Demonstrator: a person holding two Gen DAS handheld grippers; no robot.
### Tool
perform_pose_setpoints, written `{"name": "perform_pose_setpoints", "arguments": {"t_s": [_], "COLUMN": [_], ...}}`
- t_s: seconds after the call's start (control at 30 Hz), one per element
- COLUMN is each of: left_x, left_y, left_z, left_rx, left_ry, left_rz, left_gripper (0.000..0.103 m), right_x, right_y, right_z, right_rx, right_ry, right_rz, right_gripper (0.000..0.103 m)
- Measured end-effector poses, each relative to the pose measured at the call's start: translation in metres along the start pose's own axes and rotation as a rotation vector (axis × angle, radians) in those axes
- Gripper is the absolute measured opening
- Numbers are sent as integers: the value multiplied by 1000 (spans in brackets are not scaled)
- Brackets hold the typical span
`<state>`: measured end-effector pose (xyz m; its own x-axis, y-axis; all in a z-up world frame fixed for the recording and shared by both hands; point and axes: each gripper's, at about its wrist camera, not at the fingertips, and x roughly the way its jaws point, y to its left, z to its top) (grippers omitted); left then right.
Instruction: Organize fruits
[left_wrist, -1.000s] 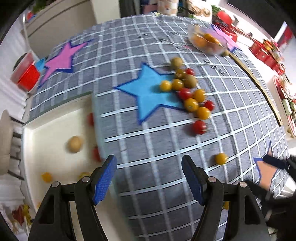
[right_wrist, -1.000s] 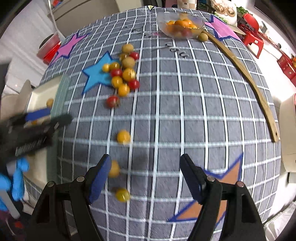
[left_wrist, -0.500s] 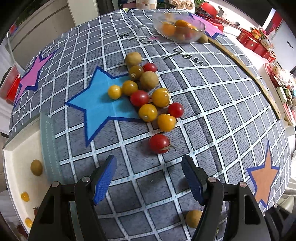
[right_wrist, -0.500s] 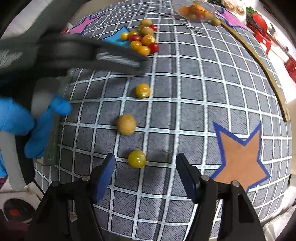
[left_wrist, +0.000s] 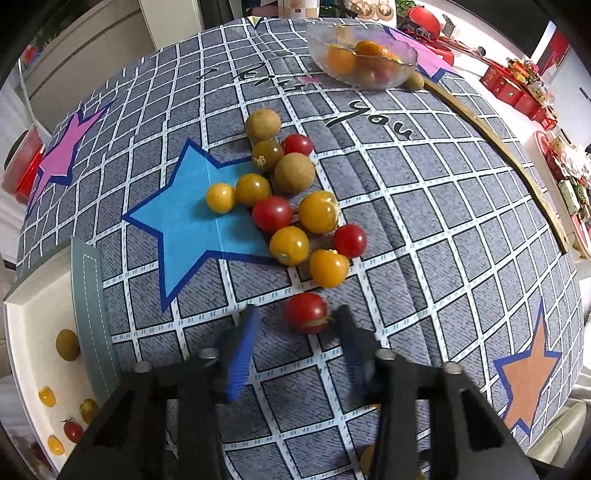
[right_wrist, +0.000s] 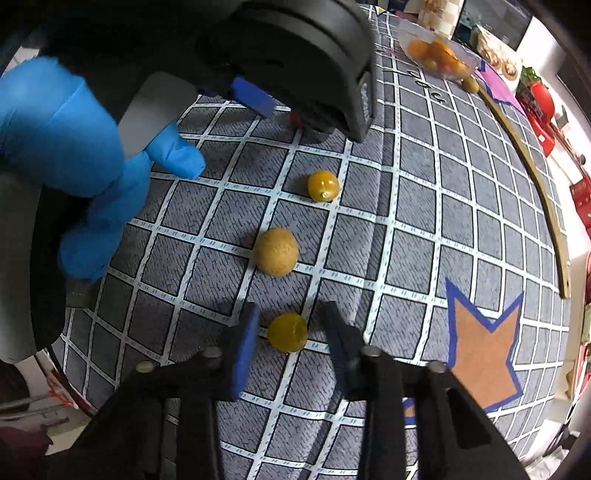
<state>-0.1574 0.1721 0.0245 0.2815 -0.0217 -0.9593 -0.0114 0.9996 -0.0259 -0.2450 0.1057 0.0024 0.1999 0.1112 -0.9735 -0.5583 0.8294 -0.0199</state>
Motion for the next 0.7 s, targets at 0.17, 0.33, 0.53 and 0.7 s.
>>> {"name": "perform_pose_setpoints", "arguments": {"t_s": [0.17, 0.33, 0.53, 0.7], "left_x": [-1, -15, -38, -47], "left_y": [5, 17, 36, 56], "left_z": [1, -10, -25, -38], "left_rx": [-26, -47, -79, -124], "left_ry": [2, -2, -22, -19], "left_rz": [-16, -20, -16, -5], "left_gripper": [29, 29, 29, 29], "right_x": [-1, -7, -14, -17], "right_y": [-5, -27, -48, -63], "right_z": [6, 15, 25, 31], "right_rx": [14, 107, 174, 230], "right_ry": [3, 1, 1, 16], "right_rz": [24, 109, 172, 205], "right_gripper": [22, 22, 22, 22]}}
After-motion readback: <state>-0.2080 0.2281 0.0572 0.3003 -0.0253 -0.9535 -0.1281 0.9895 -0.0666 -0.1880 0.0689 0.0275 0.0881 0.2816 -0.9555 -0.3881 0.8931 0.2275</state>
